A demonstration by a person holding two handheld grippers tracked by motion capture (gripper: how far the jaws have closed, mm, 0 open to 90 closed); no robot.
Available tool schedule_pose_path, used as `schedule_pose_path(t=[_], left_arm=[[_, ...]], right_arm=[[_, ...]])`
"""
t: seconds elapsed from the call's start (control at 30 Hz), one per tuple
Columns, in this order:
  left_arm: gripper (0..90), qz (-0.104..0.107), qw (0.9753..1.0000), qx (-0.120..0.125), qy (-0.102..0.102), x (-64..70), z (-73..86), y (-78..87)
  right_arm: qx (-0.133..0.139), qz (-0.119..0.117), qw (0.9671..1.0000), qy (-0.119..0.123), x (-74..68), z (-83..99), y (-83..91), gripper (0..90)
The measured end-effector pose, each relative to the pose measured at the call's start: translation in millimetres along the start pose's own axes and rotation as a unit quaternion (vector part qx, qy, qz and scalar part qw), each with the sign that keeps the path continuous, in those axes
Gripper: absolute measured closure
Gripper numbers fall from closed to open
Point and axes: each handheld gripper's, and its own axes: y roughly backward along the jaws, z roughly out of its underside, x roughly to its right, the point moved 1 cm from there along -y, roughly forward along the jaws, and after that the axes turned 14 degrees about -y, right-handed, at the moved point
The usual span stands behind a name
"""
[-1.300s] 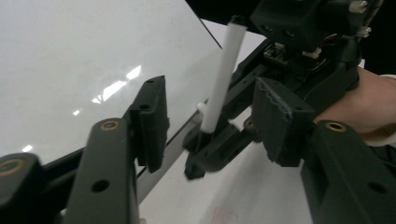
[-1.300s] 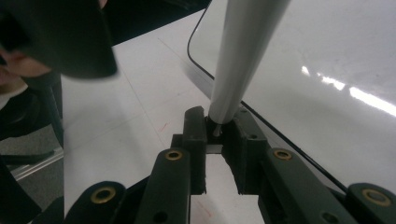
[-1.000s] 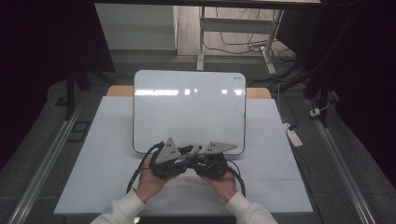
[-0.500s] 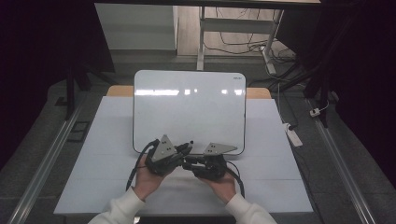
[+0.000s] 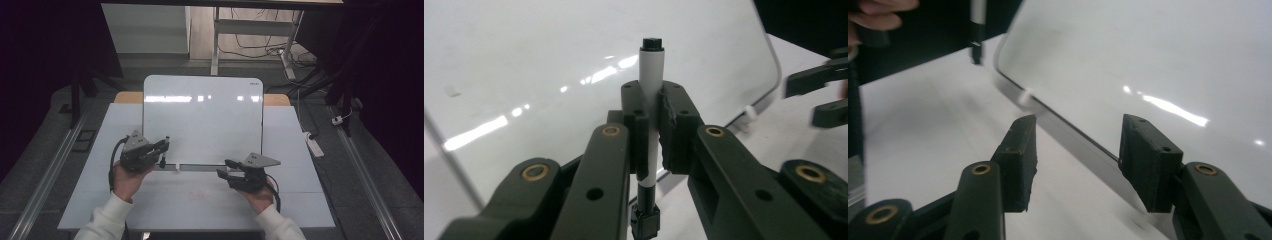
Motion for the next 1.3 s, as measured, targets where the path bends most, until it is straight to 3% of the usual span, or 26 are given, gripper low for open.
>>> schedule_pose_path(t=[0.27, 0.47, 0.6, 0.7, 0.9, 1.0, 1.3], left_arm=[[81.7, -0.029, 0.9988, -0.026, 0.030, -22.5, 5.1, -4.3], [81.7, -0.032, 0.9965, -0.058, 0.052, -37.4, 7.1, -15.6], [81.6, -0.042, 0.9948, -0.072, 0.058, -41.5, 8.5, -25.3], [81.6, -0.053, 0.9936, -0.080, 0.059, -43.8, 9.1, -32.2], [81.3, -0.072, 0.9914, -0.089, 0.062, -50.2, 10.5, -44.3], [80.9, -0.083, 0.9903, -0.096, 0.056, -51.0, 10.4, -48.4], [80.6, -0.092, 0.9899, -0.098, 0.047, -51.4, 10.7, -52.8]], right_arm=[[0.018, 0.037, 0.9991, -0.012, 26.6, 7.4, 39.6, 46.4], [0.021, 0.065, 0.9974, -0.020, 38.7, 16.0, 64.9, 45.8], [0.020, 0.090, 0.9956, -0.018, 46.5, 21.1, 77.8, 45.5], [0.022, 0.099, 0.9944, -0.030, 53.2, 23.9, 84.0, 45.1], [0.025, 0.106, 0.9935, -0.034, 57.5, 24.5, 88.7, 44.9], [0.020, 0.093, 0.9946, -0.040, 58.6, 24.9, 87.5, 44.8], [0.015, 0.086, 0.9951, -0.047, 61.1, 26.2, 85.9, 44.4]])
